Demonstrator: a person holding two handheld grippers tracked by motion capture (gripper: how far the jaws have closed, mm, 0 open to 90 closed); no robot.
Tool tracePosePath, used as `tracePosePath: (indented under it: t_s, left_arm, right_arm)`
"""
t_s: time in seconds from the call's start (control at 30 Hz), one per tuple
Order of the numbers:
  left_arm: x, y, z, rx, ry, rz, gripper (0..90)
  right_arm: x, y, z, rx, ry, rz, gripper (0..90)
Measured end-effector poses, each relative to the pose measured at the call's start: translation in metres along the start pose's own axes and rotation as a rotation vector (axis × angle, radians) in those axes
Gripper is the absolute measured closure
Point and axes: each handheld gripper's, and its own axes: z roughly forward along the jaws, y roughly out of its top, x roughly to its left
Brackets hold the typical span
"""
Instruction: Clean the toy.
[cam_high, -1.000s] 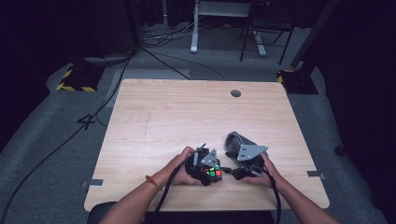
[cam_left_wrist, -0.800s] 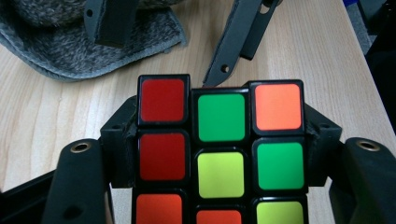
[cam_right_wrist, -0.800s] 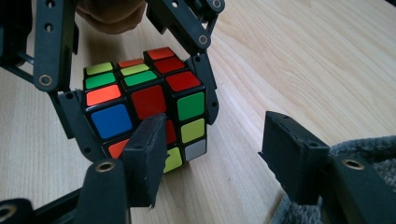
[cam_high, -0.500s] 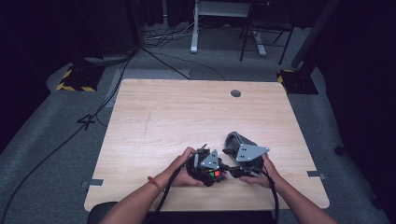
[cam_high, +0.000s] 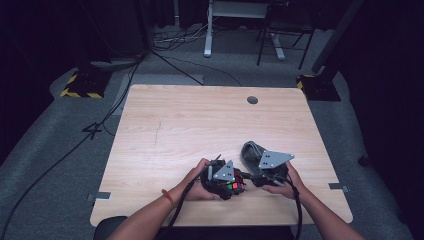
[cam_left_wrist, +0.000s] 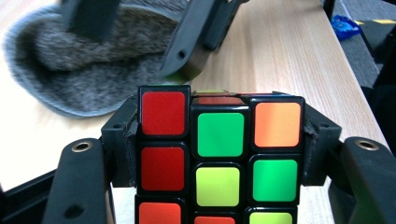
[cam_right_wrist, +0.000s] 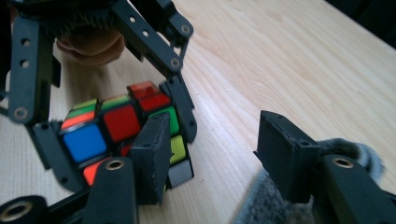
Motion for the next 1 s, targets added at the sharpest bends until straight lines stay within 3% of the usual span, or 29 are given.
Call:
tracePosePath:
  t_s: [0.3,0.43,0.53,0.63,0.73,0.9,1.0]
  left_arm:
    - [0.009,-0.012,-0.007,-0.038,-0.042,-0.054,33.0]
    - [0.011,-0.019,-0.011,0.008,-0.072,-0.078,31.2]
    - [0.010,-0.021,-0.013,0.058,-0.061,-0.049,30.3]
    - [0.007,-0.024,-0.013,0.108,-0.019,-0.033,32.7]
    - [0.008,-0.025,-0.016,0.114,-0.024,-0.033,32.6]
    - [0.008,-0.027,-0.021,0.132,-0.008,-0.045,32.2]
    - [0.009,-0.029,-0.027,0.132,0.008,-0.062,28.9]
  right_arm:
    - [0.001,0.010,0.011,-0.003,0.003,-0.014,46.2]
    - [0.007,0.020,0.020,0.002,0.001,-0.042,46.3]
    - [0.014,0.031,0.027,0.019,0.015,-0.086,46.0]
    - [0.023,0.041,0.038,0.052,0.047,-0.134,43.1]
    - [0.033,0.046,0.048,0.070,0.041,-0.168,44.1]
    - [0.029,0.046,0.044,0.074,0.046,-0.144,42.0]
    - [0.023,0.044,0.035,0.047,0.048,-0.120,40.8]
